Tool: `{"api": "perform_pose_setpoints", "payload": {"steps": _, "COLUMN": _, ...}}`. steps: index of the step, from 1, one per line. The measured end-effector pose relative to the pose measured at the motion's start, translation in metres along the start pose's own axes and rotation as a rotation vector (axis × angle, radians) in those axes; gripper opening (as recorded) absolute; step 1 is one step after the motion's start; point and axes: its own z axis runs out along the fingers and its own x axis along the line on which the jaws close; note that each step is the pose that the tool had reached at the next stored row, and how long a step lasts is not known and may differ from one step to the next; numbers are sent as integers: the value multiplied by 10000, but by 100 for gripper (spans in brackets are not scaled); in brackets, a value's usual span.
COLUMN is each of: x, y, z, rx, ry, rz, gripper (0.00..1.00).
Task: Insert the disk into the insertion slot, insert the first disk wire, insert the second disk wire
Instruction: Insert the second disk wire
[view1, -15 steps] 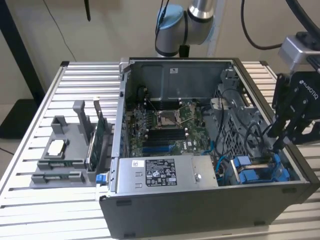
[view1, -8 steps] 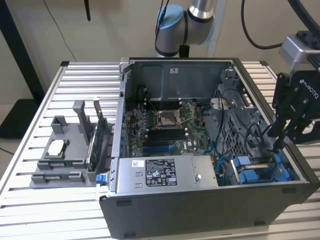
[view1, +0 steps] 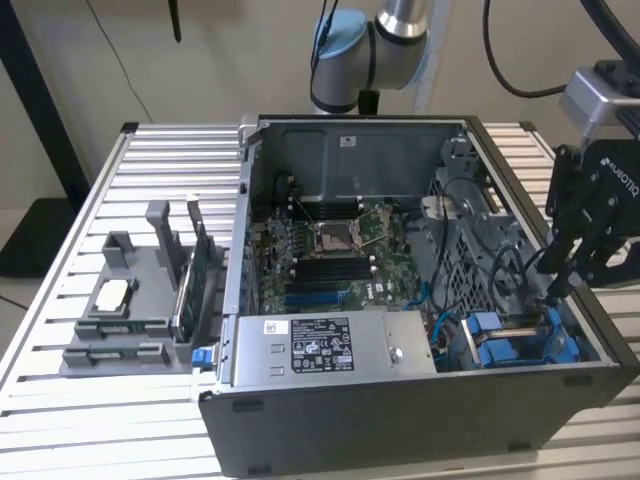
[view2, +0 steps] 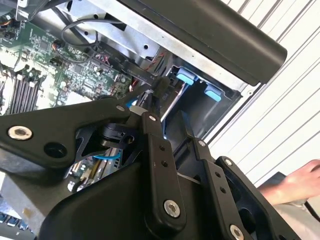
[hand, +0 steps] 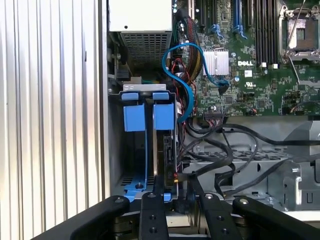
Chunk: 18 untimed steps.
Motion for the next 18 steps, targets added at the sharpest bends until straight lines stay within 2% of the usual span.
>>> {"api": "perform_pose_setpoints", "payload": {"steps": 3, "x": -1, "y": -3, "z": -30, "rx": -1, "ry": -3, "rz": 3, "gripper": 33}}
{"api": "perform_pose_setpoints", "payload": {"steps": 10, "x": -9, "y": 10, "z": -235, "rx": -6, "ry": 24, "rz": 3, "gripper": 33}}
{"api": "perform_pose_setpoints", "payload": {"steps": 18, "x": -10, "y": 10, "z": -248, "rx": -8, "ry": 30, "rz": 4, "gripper": 33}}
